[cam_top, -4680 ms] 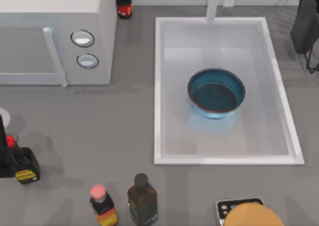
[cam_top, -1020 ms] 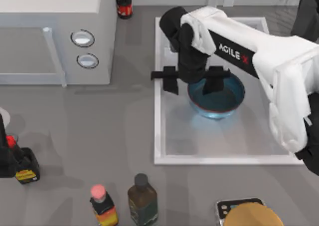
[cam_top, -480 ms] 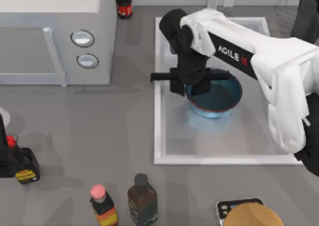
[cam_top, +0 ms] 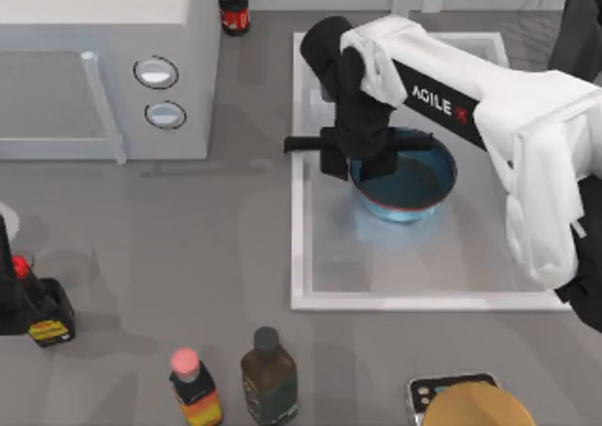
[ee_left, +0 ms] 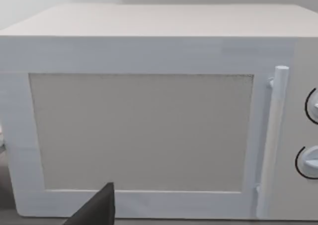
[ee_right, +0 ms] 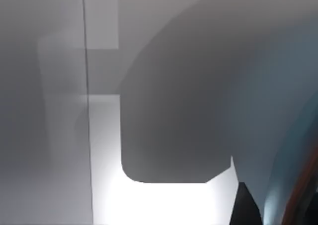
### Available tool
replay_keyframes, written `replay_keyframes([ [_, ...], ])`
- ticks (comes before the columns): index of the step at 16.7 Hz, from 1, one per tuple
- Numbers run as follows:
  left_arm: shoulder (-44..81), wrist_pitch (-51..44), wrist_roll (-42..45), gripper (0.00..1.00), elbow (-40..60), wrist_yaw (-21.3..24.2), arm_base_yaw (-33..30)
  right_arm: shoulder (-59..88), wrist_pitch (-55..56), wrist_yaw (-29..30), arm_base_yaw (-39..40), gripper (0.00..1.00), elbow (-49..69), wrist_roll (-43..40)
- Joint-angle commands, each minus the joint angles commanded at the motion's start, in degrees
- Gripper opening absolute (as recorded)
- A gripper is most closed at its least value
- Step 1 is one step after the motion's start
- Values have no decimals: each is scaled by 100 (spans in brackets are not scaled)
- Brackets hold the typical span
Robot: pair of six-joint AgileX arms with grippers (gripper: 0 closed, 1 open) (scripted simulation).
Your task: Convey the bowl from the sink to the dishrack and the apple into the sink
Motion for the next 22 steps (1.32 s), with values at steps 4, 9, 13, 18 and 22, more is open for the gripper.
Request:
replay_keyframes([
  [4, 0, 0, 0, 100, 0, 0, 0, -383, -193, 20, 191, 0, -232, 176],
  [9, 0, 0, 0, 100, 0, 0, 0, -2011, -992, 103, 906, 0, -1156, 902],
  [13, 0, 0, 0, 100, 0, 0, 0, -3820, -1820, 195, 1658, 0, -2132, 1638],
  [18, 0, 0, 0, 100, 0, 0, 0, -5731, -2730, 300, 2497, 0, -3229, 2442],
  [22, 0, 0, 0, 100, 0, 0, 0, -6276, -3049, 336, 2793, 0, -3605, 2725],
])
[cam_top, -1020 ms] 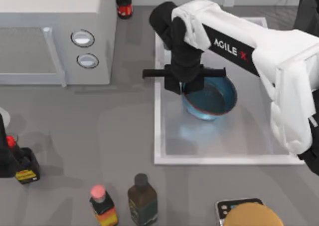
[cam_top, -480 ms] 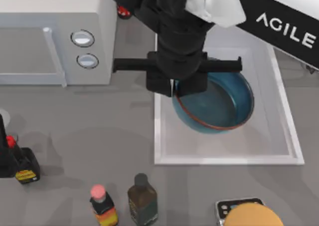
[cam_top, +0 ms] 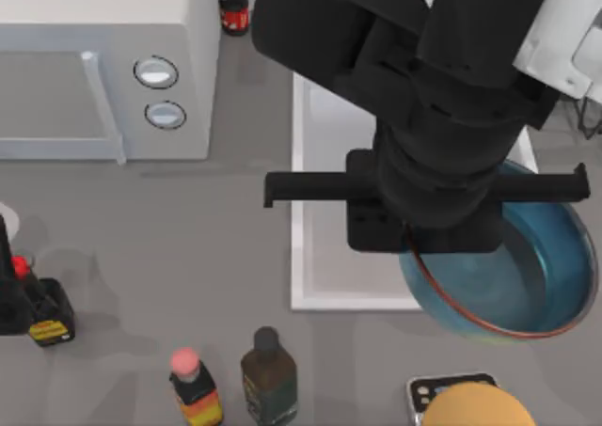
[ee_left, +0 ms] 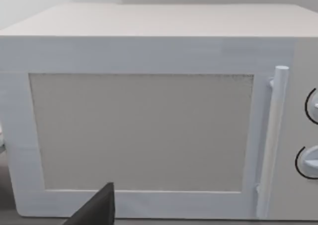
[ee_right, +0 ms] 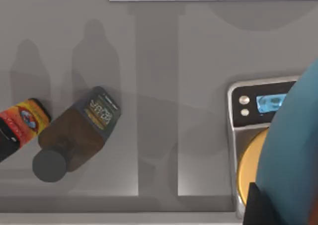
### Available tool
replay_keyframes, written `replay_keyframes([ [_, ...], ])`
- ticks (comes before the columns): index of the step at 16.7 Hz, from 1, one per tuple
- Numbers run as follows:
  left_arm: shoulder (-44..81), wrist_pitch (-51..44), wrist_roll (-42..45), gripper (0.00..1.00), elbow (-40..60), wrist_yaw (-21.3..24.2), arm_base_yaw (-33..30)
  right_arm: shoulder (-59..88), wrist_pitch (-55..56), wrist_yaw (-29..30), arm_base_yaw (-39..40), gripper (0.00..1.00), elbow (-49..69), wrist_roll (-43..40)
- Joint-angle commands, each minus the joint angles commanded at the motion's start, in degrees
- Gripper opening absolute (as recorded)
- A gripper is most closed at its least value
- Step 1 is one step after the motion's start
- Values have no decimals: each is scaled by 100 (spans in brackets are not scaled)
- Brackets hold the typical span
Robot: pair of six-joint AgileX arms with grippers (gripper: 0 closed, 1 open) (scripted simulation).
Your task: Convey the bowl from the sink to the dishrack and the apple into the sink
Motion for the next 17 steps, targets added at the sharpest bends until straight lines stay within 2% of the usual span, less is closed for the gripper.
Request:
replay_keyframes([
  [6, 0, 0, 0, 100, 0, 0, 0, -19, 76, -42, -80, 0, -8, -55],
  [9, 0, 0, 0, 100, 0, 0, 0, -261, 622, -323, -541, 0, -226, -445],
  [12, 0, 0, 0, 100, 0, 0, 0, -667, 1643, -800, -1442, 0, -629, -1109],
  [17, 0, 0, 0, 100, 0, 0, 0, -1451, 4008, -1746, -3601, 0, -1496, -2546],
])
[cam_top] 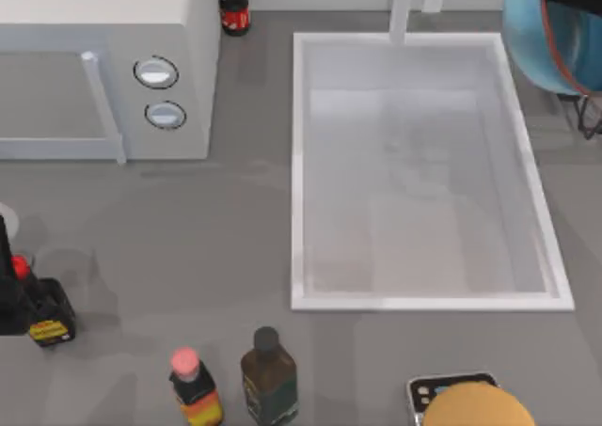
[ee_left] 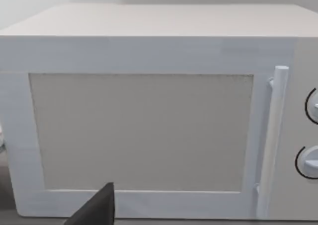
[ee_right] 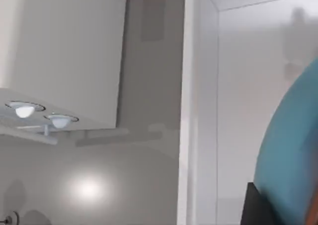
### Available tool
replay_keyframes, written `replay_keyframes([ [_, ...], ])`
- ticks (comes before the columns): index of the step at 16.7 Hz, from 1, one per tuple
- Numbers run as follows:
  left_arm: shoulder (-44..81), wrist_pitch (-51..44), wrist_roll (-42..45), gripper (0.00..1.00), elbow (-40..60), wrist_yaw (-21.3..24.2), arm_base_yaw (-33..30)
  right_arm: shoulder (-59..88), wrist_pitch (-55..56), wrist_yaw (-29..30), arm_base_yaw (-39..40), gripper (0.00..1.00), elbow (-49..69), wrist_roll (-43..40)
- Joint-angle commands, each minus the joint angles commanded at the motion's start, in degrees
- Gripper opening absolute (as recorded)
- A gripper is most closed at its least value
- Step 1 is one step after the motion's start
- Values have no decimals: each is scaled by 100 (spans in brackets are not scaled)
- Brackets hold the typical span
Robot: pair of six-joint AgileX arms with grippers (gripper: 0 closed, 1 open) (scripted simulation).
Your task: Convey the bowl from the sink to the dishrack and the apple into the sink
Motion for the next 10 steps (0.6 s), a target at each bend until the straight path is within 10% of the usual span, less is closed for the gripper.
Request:
replay_keyframes([
  [10, 0, 0, 0, 100, 0, 0, 0, -1033, 4488, -1368, -3983, 0, -1482, -2711],
])
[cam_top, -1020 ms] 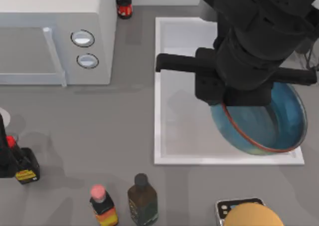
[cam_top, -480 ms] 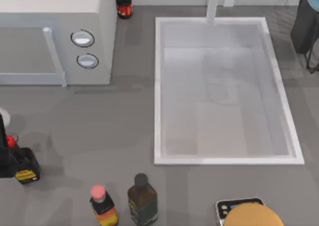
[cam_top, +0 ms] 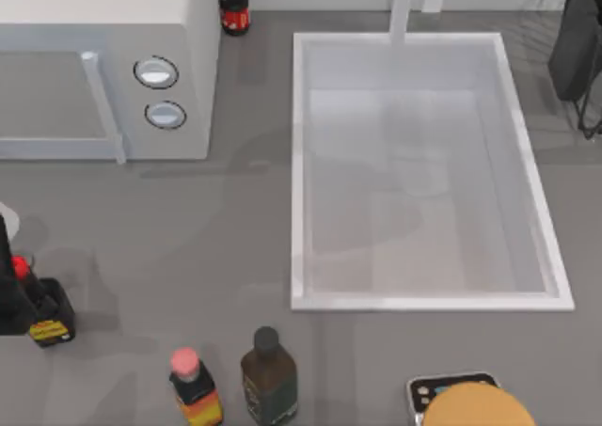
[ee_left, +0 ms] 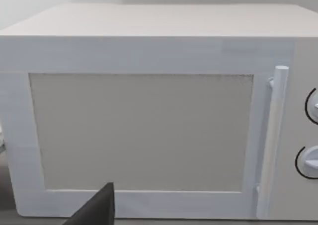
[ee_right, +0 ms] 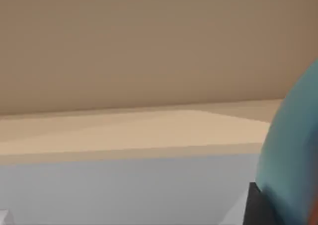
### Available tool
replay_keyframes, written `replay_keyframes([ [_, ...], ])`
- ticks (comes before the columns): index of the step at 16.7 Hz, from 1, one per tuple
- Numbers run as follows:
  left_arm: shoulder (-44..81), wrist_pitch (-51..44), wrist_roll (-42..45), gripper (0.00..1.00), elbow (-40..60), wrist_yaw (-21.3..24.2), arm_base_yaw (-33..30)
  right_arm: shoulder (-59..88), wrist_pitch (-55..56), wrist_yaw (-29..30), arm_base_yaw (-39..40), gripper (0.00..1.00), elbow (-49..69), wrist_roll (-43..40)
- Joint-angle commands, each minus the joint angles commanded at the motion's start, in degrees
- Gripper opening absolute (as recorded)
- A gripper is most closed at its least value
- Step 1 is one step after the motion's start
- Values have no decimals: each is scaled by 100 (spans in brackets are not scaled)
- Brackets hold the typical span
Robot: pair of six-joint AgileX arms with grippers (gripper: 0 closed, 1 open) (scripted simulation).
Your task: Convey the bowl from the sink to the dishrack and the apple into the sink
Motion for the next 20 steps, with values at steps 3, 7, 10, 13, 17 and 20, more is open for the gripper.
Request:
replay_keyframes([
  [3, 0, 0, 0, 100, 0, 0, 0, -87, 451, -133, -443, 0, -164, -331],
  [7, 0, 0, 0, 100, 0, 0, 0, -93, 480, -142, -472, 0, -175, -354],
  [10, 0, 0, 0, 100, 0, 0, 0, -1, 547, -114, -442, 0, -189, -345],
  [13, 0, 0, 0, 100, 0, 0, 0, 405, 1119, -44, -378, 0, -392, -339],
  [17, 0, 0, 0, 100, 0, 0, 0, 1275, 2572, 144, -228, 0, -919, -339],
  [20, 0, 0, 0, 100, 0, 0, 0, 1927, 3822, 309, -71, 0, -1418, -346],
])
